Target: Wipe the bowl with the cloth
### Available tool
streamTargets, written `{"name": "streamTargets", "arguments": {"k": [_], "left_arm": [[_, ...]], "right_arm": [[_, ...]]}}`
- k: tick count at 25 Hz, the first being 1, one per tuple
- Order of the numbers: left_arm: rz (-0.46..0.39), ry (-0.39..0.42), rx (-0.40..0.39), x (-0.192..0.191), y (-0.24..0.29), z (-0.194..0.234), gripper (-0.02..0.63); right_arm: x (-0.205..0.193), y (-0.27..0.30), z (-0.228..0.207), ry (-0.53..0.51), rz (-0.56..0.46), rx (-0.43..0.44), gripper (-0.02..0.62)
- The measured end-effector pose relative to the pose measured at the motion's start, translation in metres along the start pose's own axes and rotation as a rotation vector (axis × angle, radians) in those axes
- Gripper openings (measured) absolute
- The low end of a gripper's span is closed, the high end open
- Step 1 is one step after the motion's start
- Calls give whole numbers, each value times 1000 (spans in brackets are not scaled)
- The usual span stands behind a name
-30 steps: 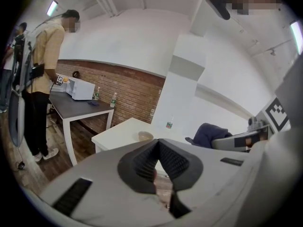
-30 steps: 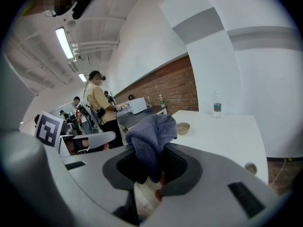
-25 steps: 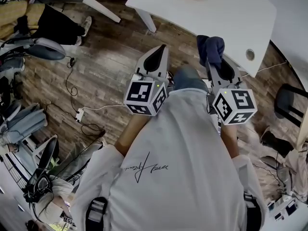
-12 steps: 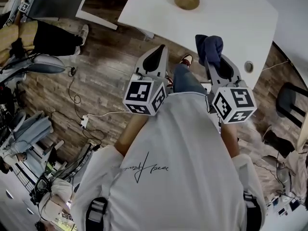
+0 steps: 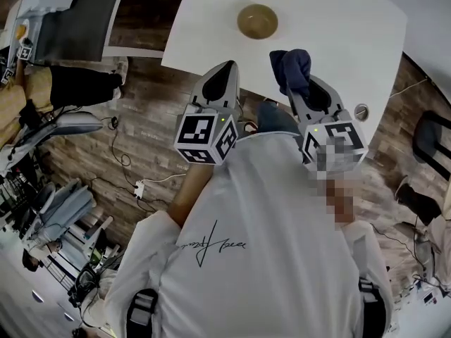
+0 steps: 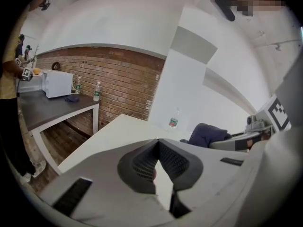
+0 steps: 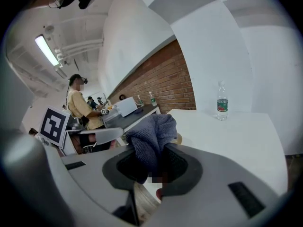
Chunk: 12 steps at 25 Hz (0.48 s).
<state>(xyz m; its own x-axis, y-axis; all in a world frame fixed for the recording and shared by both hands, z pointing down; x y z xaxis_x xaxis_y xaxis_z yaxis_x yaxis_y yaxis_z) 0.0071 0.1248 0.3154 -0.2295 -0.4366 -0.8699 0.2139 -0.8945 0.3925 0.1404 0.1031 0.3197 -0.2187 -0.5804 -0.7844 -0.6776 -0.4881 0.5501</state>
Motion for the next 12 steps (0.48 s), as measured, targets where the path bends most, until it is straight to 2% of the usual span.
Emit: {"name": "streamTargets", "arguments": {"k": [8,12], "left_arm": [[47,42,5,16,45,4,-5],[68,27,29,15,51,13,-5]], "right_arm": [[19,23,-26,18,-5,23,81],[21,30,-29,4,7,27,81]]}}
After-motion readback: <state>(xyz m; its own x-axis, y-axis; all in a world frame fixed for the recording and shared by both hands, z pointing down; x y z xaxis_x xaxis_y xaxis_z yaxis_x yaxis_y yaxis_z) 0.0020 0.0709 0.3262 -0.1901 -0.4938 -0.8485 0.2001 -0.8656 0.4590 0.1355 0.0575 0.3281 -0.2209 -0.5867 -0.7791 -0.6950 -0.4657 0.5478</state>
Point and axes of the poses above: the fingertips, and each gripper's own axes: y forward along the fingers, z to its left, x out of its top, the point moved 1 cm from there along -y, backward along the fingers, and after that the axes turned 4 degrees about -x, right-handed, at the moved point
